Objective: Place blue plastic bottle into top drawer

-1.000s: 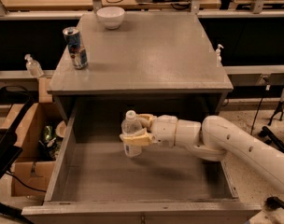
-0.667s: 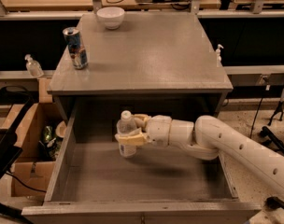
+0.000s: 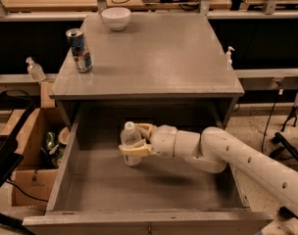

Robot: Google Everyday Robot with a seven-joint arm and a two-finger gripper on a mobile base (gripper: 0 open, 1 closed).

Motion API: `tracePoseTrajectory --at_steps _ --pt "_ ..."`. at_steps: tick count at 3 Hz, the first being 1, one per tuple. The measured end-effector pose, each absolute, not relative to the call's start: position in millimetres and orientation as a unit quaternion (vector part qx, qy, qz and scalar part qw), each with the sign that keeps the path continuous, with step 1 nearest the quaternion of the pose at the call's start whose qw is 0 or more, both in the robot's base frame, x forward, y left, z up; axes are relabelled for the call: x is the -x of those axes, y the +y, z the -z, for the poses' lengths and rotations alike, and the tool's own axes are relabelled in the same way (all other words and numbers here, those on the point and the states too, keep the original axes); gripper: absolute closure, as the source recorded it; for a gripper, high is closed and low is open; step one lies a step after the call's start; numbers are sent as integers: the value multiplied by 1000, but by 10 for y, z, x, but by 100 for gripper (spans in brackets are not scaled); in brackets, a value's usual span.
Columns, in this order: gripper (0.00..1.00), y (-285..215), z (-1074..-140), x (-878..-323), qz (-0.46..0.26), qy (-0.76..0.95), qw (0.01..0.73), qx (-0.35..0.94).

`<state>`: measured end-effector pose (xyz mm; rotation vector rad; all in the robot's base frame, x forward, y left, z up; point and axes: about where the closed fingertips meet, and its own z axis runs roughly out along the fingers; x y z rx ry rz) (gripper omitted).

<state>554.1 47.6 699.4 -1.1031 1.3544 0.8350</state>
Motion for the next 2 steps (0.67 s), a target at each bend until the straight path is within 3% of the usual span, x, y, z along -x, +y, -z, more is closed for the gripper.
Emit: tracePoseTrajectory --at_steps 2 --pt "50 522 -7006 -5529 -358 574 566 471"
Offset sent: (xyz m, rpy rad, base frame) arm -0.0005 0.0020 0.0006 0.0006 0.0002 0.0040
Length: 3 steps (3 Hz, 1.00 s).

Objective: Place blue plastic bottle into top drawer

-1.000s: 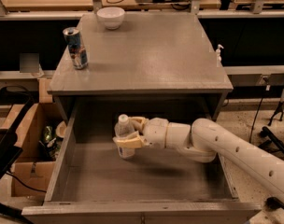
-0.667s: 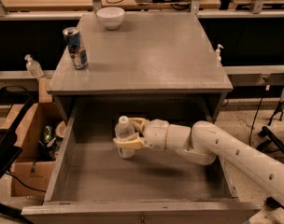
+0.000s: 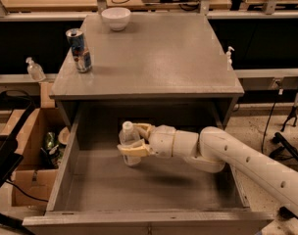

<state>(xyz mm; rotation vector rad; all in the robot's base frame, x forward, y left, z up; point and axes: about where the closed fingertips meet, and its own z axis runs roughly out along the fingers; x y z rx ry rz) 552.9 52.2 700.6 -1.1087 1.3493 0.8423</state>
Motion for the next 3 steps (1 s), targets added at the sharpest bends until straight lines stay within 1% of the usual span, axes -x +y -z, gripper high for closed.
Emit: tracePoseTrajectory --at_steps 1,2,3 --pt "19 551 -7012 -5521 -360 572 565 473" --pt "0 568 -7016 -5516 -361 571 565 474" --pt "0 570 -7016 -5515 -361 571 565 474"
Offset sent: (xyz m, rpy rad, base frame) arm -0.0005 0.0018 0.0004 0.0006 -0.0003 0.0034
